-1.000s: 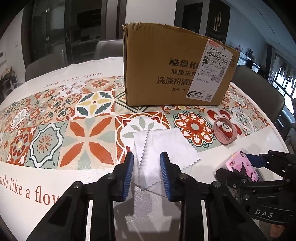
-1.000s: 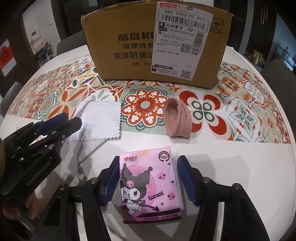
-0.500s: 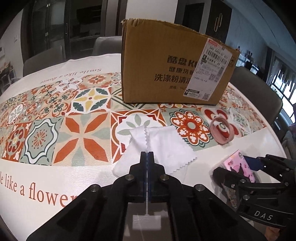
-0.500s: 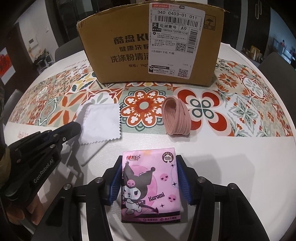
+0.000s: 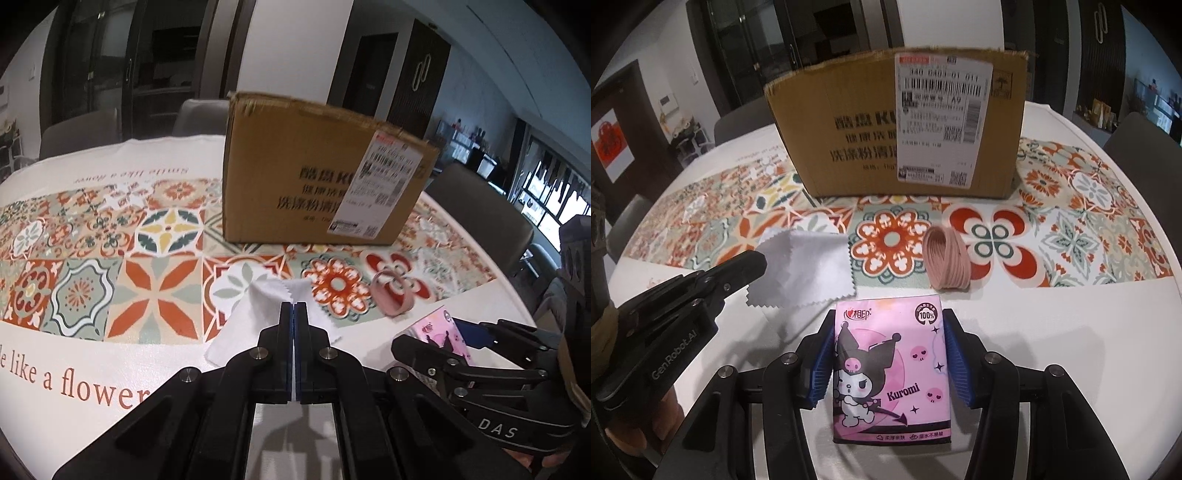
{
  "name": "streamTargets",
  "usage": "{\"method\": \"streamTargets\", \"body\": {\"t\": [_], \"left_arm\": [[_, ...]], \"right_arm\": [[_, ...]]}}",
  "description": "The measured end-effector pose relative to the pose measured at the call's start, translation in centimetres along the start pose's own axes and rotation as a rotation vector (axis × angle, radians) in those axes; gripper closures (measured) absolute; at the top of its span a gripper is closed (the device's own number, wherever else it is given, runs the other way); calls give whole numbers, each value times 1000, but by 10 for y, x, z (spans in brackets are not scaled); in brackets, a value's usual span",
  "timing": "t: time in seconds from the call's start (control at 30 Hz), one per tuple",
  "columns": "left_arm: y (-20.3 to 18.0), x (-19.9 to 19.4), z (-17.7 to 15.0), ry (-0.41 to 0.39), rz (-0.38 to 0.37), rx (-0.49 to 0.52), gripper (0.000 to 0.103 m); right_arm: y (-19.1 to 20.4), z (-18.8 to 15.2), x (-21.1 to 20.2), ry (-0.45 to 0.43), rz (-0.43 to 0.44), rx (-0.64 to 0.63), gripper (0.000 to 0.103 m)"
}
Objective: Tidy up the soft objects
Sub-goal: 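Lift the cloth with left tool while right tool carries the tissue pack over the box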
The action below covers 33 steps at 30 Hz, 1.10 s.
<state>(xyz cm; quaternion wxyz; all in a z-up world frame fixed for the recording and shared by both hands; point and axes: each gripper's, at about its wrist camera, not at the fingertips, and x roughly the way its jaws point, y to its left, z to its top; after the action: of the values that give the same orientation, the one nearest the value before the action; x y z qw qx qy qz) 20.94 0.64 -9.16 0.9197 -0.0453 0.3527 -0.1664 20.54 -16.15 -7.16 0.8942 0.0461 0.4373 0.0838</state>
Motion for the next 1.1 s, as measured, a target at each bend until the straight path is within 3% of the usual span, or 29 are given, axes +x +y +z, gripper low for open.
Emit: {"method": "streamTargets", "body": {"t": [0.7,1.1], "left_arm": [[-22,-63,30,-192,-49,25,100],[-32,-88,48,-279,-41,52,100]], "right_arm": [[9,16,-67,-196,-3,-17,48],[11,31,-95,-306,2,-32,48]]}}
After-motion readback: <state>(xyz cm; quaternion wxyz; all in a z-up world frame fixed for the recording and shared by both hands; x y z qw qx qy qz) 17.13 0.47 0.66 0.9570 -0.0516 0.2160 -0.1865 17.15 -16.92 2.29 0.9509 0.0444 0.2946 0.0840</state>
